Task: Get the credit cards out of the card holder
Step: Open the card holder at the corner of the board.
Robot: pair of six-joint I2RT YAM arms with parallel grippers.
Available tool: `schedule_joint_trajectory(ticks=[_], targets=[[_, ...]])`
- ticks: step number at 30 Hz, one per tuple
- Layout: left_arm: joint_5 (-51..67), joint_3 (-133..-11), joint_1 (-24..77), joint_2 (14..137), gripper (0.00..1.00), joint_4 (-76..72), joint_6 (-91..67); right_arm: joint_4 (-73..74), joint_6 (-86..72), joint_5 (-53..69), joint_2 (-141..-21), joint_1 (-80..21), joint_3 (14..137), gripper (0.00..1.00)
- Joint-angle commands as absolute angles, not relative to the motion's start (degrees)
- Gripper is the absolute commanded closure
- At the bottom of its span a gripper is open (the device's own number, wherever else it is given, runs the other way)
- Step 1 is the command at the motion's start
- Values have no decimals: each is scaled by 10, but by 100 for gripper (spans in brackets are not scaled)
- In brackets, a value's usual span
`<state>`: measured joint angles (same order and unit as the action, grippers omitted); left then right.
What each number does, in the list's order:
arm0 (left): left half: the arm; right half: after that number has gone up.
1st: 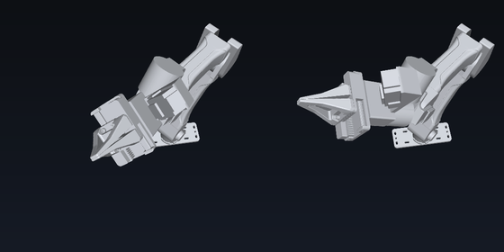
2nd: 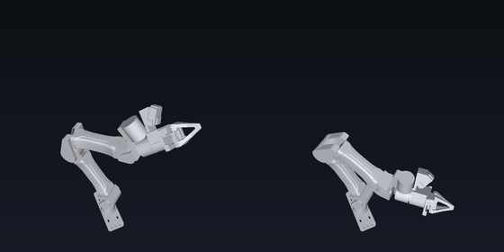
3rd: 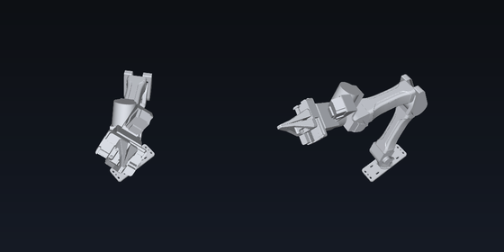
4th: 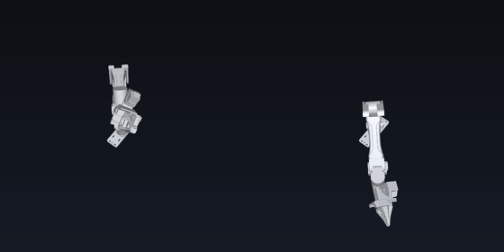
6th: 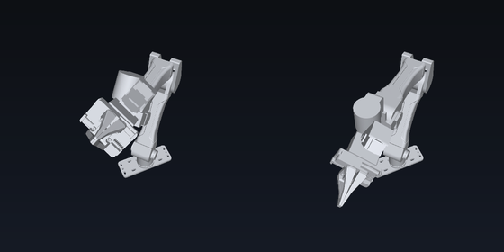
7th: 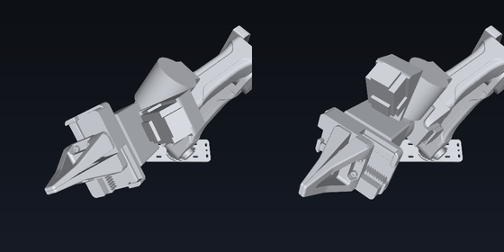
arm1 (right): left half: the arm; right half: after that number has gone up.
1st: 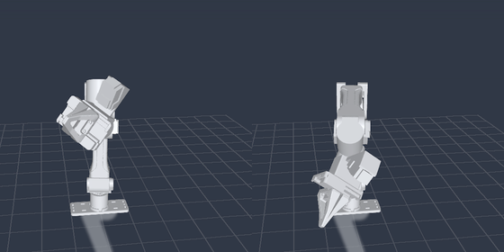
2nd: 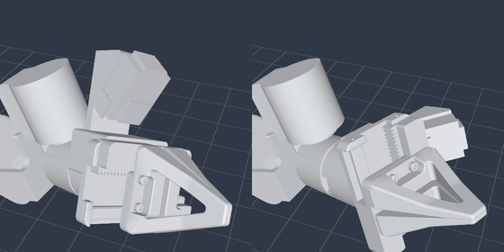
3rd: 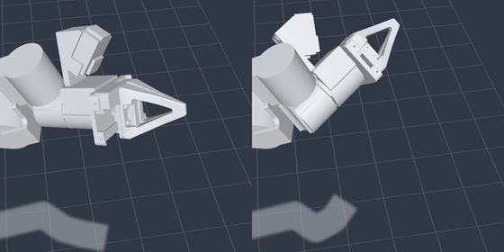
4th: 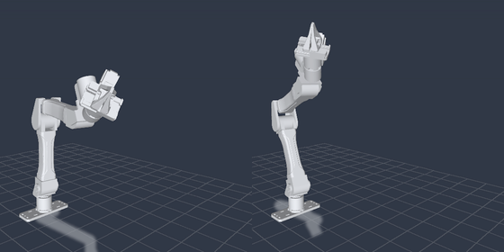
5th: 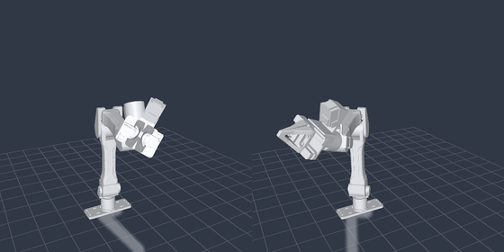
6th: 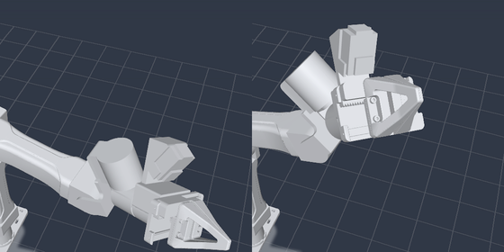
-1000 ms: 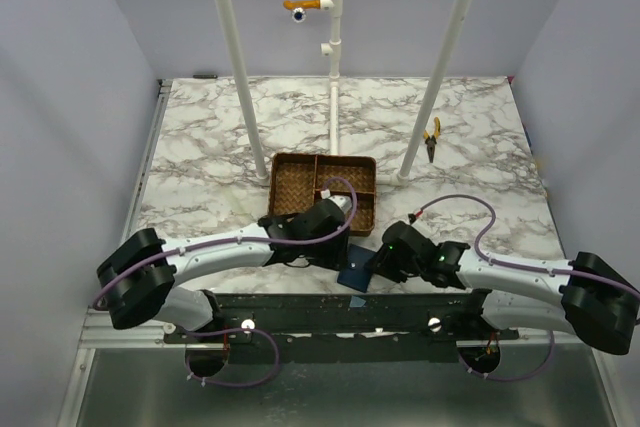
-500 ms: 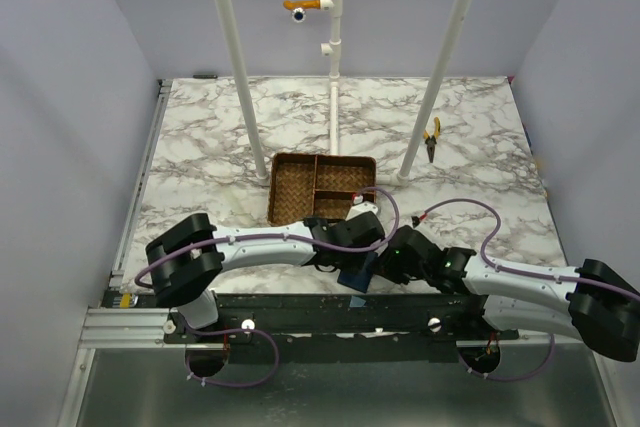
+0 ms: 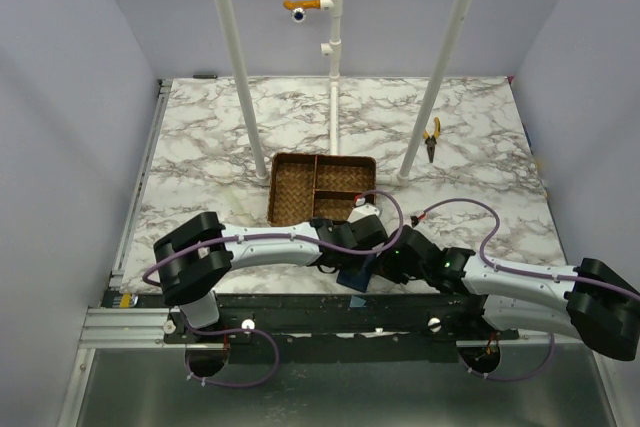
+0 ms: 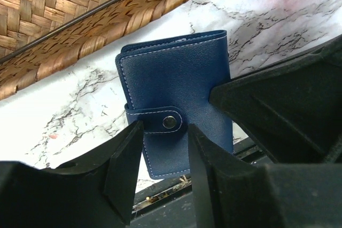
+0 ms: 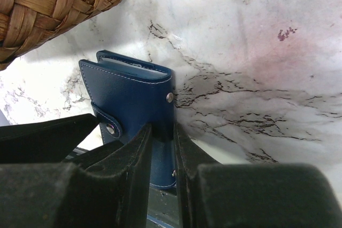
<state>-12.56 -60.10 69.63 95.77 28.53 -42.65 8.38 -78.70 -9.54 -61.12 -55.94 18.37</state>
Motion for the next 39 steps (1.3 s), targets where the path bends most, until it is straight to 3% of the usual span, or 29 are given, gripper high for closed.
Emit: schedule_joint_trajectory(ticks=[1,9,13,27,39], targets=[[-137,-611,703,971,58,277,-415,88,-773,-94,-629,-563,166,78],[-153,-628,705,1002,57,292,-411,88,-772,-95,-633,-564,166,80],[-160,-632,704,1015,62,299,-413,88,-772,-96,-633,-564,165,81],[-162,-611,704,983,100,292,-416,94,-764,-96,-657,-564,176,83],[-162,-579,695,901,100,301,-441,114,-763,-104,-676,-564,188,85]])
